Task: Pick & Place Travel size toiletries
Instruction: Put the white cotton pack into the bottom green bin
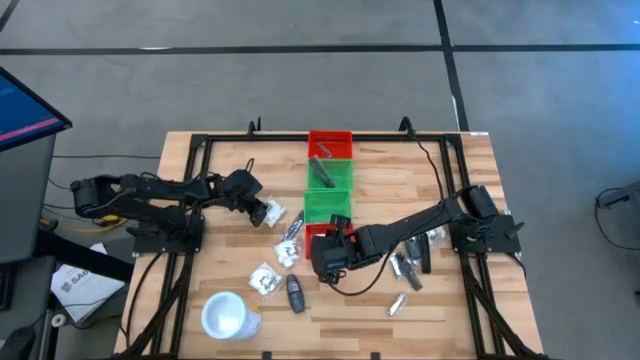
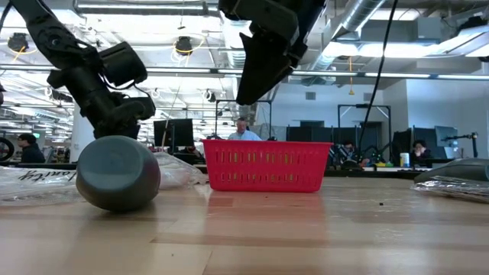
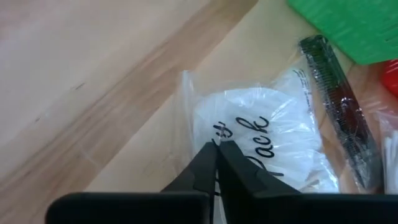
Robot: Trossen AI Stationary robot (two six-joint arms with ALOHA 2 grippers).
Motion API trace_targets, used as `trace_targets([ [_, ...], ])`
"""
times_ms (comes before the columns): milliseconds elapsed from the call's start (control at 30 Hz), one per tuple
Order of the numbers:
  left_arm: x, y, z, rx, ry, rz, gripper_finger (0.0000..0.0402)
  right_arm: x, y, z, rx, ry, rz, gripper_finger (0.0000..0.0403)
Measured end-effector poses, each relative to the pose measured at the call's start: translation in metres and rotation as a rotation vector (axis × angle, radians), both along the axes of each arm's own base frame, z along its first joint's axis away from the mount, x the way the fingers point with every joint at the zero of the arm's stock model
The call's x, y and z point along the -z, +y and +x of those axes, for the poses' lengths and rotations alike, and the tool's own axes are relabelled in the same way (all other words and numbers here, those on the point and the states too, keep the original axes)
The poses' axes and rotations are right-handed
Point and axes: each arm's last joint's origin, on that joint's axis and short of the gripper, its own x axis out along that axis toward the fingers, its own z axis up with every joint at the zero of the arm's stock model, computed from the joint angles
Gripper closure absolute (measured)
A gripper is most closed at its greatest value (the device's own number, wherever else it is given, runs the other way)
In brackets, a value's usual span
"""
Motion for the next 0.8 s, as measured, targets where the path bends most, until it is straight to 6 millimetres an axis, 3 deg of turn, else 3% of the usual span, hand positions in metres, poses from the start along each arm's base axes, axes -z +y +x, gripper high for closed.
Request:
trace_targets([
  [400, -0.022, -0.004, -0.003, 0.019, -0.122, 0.046, 0.0401, -0.001, -0.009, 0.003, 0.034, -0.023, -0.065, 0.0281],
  [800, -0.046, -0.032, -0.002, 0.114, -0.251, 0.148, 0.0401, -0.009, -0.050, 0.025, 0.107, -0.163, -0.043, 0.0281],
])
